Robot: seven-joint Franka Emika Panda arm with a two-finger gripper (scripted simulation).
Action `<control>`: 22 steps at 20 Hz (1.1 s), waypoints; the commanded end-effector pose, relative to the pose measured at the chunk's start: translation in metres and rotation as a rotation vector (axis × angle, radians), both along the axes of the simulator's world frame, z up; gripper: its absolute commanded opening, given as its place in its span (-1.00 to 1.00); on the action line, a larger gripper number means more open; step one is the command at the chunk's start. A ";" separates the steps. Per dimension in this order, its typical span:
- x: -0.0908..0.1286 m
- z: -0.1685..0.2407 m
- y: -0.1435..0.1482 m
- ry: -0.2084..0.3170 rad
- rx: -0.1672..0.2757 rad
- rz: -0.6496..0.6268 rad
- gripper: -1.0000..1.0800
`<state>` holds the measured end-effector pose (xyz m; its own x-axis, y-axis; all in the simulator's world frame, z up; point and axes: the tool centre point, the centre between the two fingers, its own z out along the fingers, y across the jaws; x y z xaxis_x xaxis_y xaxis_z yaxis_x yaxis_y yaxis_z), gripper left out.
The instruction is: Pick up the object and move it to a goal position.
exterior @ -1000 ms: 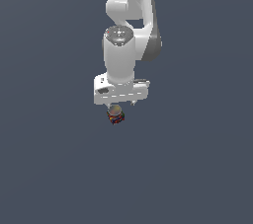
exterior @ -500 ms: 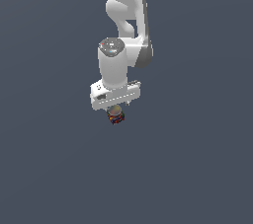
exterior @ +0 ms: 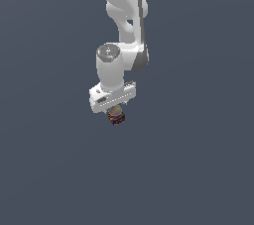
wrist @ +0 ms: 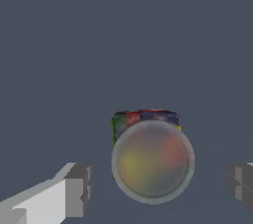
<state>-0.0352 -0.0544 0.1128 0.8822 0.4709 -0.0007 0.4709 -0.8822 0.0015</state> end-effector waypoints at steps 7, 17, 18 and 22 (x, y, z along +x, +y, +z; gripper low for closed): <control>-0.003 -0.005 -0.002 0.001 0.001 0.024 0.92; -0.004 -0.041 -0.002 0.000 0.002 0.027 0.92; -0.004 -0.045 -0.002 0.000 0.002 0.028 0.92; -0.003 -0.054 -0.002 0.000 0.002 0.028 0.92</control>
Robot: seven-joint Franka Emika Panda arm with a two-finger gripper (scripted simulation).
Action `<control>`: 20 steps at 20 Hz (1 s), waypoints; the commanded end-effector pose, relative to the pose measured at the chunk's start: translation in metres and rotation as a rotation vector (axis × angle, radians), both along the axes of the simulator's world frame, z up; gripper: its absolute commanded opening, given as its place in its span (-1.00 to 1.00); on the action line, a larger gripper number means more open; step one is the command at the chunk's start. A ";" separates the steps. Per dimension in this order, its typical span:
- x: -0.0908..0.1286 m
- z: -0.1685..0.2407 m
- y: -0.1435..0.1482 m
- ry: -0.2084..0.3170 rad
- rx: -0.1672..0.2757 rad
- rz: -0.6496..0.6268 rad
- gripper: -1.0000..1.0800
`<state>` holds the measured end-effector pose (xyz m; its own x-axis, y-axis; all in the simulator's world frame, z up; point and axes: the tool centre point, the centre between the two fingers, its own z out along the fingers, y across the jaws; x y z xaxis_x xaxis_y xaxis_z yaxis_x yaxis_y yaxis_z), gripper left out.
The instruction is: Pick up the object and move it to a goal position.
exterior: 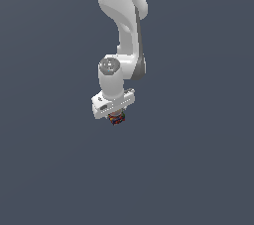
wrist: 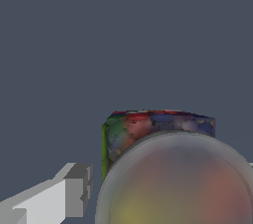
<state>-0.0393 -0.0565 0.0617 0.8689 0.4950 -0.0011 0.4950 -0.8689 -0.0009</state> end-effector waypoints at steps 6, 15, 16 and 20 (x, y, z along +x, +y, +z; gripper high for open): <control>0.001 -0.004 0.000 -0.001 0.000 0.001 -1.00; 0.001 -0.002 -0.001 -0.002 -0.001 0.000 -1.00; 0.001 0.000 -0.001 -0.002 -0.001 0.000 -1.00; 0.003 0.012 -0.004 -0.002 -0.001 0.000 -1.00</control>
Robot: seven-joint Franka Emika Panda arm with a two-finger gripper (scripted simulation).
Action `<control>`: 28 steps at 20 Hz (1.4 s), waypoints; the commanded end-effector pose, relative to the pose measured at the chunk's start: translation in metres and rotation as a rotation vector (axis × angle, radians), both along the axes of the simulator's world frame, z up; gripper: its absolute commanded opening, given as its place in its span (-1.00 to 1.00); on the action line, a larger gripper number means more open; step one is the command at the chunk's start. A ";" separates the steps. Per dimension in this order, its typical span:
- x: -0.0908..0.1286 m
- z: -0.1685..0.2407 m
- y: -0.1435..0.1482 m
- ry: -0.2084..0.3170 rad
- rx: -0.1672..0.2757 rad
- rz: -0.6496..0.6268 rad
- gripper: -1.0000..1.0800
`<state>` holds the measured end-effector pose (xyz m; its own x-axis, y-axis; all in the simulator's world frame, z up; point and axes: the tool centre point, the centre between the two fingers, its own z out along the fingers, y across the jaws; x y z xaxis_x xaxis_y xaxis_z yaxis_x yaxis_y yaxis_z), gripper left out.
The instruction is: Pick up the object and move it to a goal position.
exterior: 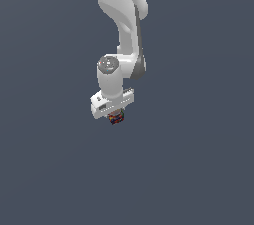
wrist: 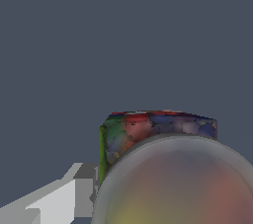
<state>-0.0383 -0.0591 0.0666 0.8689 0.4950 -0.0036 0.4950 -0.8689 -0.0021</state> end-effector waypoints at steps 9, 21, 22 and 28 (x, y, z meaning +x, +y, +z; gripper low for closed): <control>0.012 0.066 -0.014 -0.005 0.000 0.000 -1.00; 0.033 0.188 -0.039 -0.005 0.001 0.001 -1.00; 0.035 0.198 -0.042 -0.005 0.001 0.001 -1.00; 0.046 0.258 -0.054 -0.005 0.001 0.001 -1.00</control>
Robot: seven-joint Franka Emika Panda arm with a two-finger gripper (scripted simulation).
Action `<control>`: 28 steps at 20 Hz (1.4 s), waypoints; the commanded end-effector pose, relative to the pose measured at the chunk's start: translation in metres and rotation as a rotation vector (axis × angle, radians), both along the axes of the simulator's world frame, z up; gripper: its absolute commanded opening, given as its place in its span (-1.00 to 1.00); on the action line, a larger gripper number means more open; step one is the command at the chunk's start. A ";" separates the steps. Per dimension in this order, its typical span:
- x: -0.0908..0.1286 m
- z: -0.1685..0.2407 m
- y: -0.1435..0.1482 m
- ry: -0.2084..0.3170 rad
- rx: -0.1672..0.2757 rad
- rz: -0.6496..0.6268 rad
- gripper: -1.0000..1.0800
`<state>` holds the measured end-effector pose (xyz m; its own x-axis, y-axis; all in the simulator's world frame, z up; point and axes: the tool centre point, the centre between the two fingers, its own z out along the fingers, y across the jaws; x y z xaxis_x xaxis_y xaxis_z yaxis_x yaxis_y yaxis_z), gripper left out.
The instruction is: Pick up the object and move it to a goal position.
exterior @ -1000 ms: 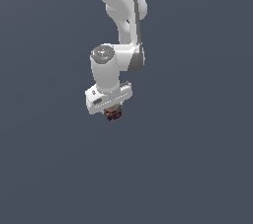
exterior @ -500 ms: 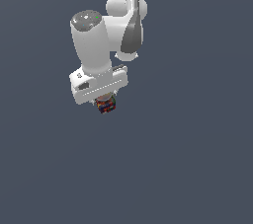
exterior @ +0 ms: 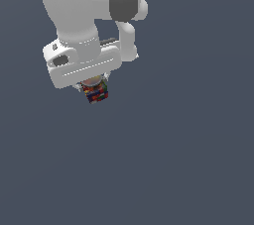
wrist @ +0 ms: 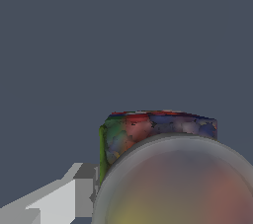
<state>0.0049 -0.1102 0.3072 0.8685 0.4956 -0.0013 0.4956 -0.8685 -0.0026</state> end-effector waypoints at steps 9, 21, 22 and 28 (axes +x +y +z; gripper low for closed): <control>0.018 0.089 -0.019 -0.003 -0.001 0.000 -1.00; 0.033 0.153 -0.034 -0.003 -0.001 0.000 -1.00; 0.034 0.157 -0.035 -0.003 -0.001 0.000 -1.00; 0.039 0.174 -0.039 -0.003 -0.001 0.000 -1.00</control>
